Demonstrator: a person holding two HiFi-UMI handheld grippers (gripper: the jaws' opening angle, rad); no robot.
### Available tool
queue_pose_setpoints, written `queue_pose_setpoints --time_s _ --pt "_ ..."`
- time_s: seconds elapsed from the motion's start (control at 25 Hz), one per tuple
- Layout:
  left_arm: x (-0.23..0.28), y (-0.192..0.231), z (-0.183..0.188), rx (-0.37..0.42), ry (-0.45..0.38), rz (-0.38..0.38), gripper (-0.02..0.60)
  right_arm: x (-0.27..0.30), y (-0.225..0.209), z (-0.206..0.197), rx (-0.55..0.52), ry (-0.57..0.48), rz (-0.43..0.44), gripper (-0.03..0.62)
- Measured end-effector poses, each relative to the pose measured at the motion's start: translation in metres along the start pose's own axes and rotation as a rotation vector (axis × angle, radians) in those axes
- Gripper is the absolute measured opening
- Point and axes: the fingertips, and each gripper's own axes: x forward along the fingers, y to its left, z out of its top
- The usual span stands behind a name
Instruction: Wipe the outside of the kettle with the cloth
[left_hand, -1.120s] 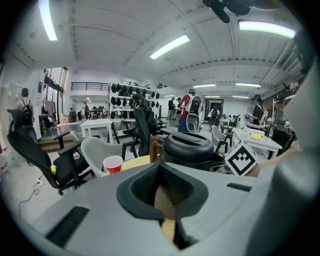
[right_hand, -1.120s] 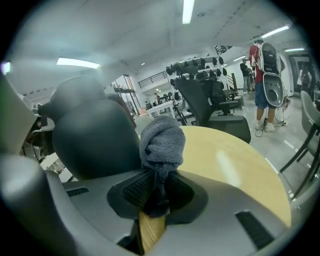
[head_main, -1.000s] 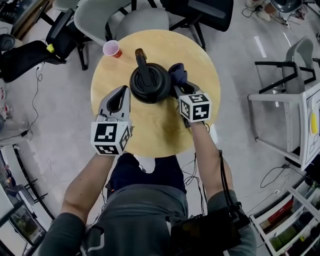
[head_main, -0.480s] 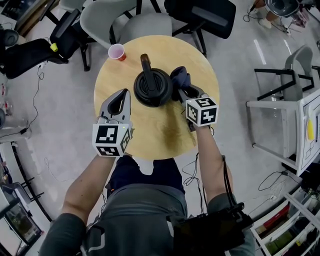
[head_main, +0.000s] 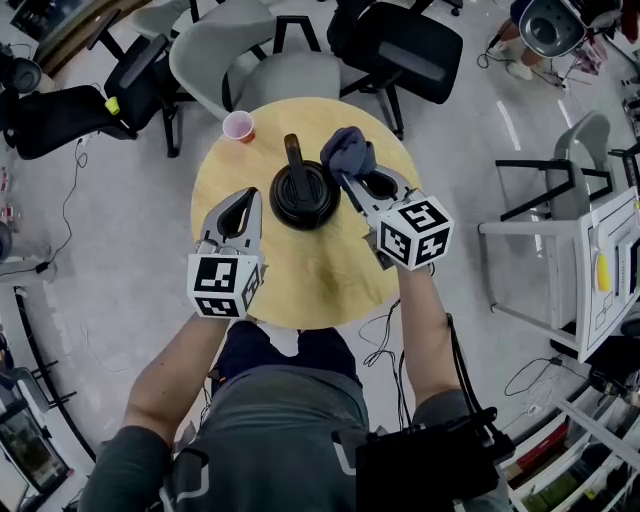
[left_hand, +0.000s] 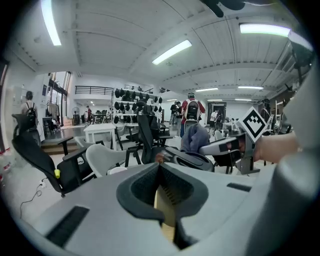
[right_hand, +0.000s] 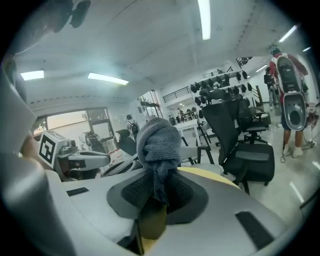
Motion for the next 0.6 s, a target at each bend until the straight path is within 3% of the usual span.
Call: queue_pose_setpoints --time_s 0.16,0.6 --pt "0.006 -0.001 -0.002 -0.009 0.001 0.004 0.009 0.016 0.001 -0.006 -0.007 0.039 0.071 0.083" --pt "0.014 0.003 -0.017 -0.018 0.014 0.03 0.009 0.041 -0.037 -0.044 0.098 0.078 0.112 0.081"
